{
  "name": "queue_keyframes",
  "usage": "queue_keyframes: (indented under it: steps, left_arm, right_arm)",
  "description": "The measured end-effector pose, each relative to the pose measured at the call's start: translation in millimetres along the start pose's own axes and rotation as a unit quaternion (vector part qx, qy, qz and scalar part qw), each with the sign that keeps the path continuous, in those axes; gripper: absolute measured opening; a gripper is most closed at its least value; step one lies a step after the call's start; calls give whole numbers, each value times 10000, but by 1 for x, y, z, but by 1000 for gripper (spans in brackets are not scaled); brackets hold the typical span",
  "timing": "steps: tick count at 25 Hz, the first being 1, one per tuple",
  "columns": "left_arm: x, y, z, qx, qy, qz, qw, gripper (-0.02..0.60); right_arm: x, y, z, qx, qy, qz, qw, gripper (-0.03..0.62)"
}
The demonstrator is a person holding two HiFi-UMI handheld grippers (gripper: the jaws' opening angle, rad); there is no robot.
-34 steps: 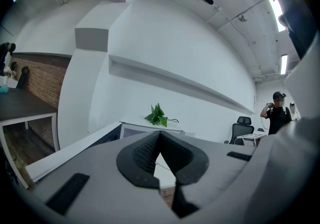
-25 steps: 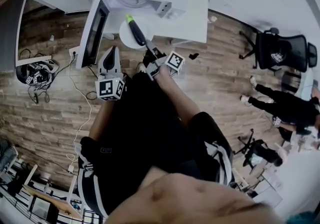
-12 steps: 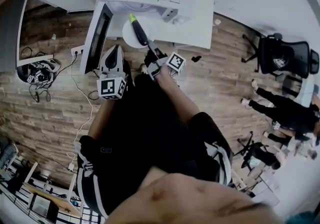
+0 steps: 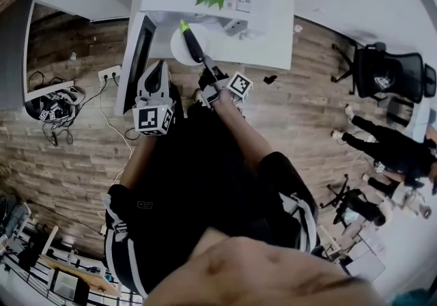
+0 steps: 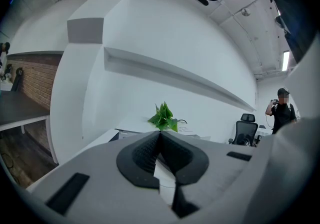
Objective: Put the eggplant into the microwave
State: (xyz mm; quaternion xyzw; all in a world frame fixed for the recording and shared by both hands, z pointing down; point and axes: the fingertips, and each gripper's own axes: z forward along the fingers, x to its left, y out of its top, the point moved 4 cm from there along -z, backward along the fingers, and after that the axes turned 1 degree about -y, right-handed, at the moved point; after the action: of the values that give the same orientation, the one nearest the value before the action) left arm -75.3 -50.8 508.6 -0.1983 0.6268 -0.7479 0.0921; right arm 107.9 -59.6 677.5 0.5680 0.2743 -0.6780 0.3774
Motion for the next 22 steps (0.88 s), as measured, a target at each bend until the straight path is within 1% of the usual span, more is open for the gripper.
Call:
queue_keyframes:
  steps: [13,22]
  left_arm:
    - [3,-8,14,76,-111,-75,9999,32]
    - [4,-6,16,36,-97,-113,9999,32]
  right_arm:
    - [-29,21,23,-179,-185,-39,9997,38]
    - [-42,34,47,-334,-168,-23,9993,38]
